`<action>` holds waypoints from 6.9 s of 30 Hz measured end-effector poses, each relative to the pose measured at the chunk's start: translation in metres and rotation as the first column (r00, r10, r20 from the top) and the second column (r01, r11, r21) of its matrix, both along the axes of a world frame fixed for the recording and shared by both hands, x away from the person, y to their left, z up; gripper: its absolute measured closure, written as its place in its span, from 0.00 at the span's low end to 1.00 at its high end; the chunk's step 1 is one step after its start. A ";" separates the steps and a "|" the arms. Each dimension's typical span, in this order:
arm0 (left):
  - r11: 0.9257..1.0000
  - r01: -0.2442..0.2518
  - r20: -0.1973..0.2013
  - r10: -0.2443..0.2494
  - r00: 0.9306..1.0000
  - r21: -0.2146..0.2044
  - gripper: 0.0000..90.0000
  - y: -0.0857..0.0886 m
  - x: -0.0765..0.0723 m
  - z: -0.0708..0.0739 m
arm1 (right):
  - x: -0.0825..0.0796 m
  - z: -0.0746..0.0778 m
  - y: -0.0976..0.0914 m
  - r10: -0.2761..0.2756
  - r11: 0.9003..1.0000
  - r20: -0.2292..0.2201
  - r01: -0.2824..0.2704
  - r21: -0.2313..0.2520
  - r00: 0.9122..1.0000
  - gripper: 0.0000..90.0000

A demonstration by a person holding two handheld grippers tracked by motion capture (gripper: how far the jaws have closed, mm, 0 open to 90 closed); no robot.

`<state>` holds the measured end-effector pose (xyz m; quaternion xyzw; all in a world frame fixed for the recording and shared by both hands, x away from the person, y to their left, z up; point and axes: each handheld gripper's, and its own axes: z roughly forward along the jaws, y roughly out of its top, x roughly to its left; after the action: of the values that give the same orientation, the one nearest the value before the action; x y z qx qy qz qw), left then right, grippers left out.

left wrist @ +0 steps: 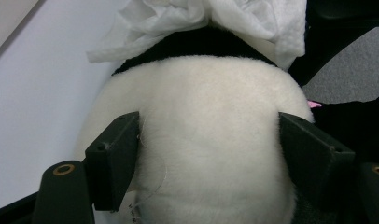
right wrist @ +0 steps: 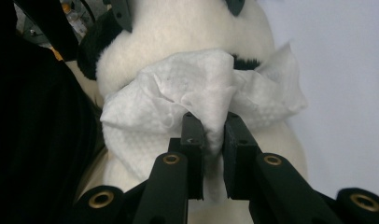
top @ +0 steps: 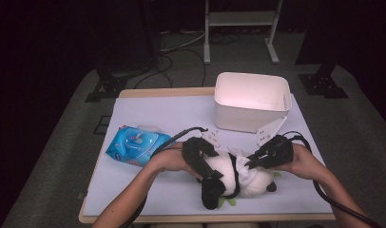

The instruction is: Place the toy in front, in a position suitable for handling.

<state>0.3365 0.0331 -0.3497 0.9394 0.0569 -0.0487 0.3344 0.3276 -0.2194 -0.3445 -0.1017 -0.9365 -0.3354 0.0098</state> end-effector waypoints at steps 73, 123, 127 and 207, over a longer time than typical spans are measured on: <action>0.995 -0.010 0.095 0.000 0.995 0.100 0.40 0.003 0.012 0.014 | 0.017 -0.004 0.009 -0.027 0.999 -0.017 0.027 0.028 1.000 0.88; 0.998 -0.010 0.123 0.003 0.992 0.056 0.32 0.000 -0.008 0.001 | 0.004 -0.009 -0.031 -0.102 0.995 -0.001 0.102 -0.025 0.995 0.88; 0.998 -0.015 0.114 0.009 0.993 0.056 0.32 -0.001 -0.007 0.001 | 0.010 -0.006 -0.011 -0.062 0.998 0.008 0.062 -0.024 0.998 0.88; 0.990 -0.138 0.100 0.135 0.986 0.027 0.28 0.021 -0.016 -0.011 | 0.012 -0.002 0.013 -0.024 0.998 0.037 0.026 -0.057 0.999 0.88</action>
<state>0.3203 0.0537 -0.3606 0.9400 0.1054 0.0213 0.3237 0.3398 -0.2069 -0.3461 -0.1077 -0.9444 -0.3103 -0.0142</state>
